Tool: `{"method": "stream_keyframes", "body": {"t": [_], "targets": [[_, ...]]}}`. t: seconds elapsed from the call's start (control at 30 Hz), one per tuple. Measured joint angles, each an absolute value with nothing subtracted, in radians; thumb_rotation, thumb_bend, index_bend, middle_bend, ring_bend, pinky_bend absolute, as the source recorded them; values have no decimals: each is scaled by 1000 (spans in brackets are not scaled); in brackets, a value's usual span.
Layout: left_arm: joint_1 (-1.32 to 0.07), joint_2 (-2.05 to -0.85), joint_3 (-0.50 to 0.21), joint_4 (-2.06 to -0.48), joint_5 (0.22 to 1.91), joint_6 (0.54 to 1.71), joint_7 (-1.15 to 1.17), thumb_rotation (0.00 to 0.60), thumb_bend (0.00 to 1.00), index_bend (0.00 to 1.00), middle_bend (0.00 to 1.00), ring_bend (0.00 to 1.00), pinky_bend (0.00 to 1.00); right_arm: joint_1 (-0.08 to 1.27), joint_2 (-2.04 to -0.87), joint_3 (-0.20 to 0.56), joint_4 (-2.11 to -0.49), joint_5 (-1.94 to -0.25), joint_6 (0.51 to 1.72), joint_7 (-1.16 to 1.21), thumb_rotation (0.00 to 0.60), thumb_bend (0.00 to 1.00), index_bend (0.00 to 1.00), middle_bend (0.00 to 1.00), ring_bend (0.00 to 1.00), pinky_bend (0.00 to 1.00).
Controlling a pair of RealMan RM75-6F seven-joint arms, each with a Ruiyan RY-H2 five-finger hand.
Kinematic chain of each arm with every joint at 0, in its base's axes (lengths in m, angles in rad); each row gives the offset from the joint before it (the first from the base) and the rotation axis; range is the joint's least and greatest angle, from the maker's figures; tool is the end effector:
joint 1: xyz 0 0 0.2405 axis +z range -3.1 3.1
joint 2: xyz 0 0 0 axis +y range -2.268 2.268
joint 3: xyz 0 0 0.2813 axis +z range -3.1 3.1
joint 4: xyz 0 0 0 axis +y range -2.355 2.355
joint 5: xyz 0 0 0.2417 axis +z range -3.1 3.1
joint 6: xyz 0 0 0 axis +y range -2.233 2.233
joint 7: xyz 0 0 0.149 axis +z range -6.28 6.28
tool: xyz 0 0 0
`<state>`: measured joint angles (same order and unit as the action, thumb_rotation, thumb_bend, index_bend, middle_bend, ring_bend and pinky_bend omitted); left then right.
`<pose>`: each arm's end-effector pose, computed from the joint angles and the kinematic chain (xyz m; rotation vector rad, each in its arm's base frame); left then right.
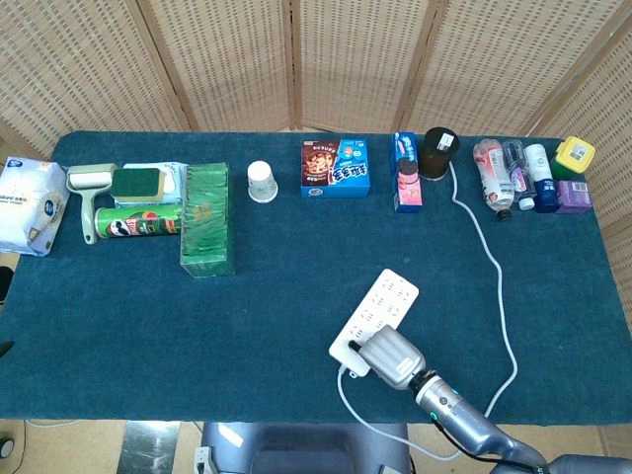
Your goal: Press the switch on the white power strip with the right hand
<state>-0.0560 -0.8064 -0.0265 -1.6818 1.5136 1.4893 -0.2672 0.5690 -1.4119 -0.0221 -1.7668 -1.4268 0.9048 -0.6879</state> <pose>-0.3521 0.1749 0.2417 -1.3640 -0.9409 -0.9028 -0.1795 -0.2437 -0.0516 2.3016 -0.5608 0.7062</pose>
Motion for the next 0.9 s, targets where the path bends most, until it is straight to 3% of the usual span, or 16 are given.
{"method": "stream_keyframes", "body": {"t": [0.9], "targets": [[-52,-811,-26,-1668,1512,1492,-278,600,47,0,0,0,77,565,-1426,-61,-1758,-1457,944,-713,600,851,360,912,1000,1000]]}}
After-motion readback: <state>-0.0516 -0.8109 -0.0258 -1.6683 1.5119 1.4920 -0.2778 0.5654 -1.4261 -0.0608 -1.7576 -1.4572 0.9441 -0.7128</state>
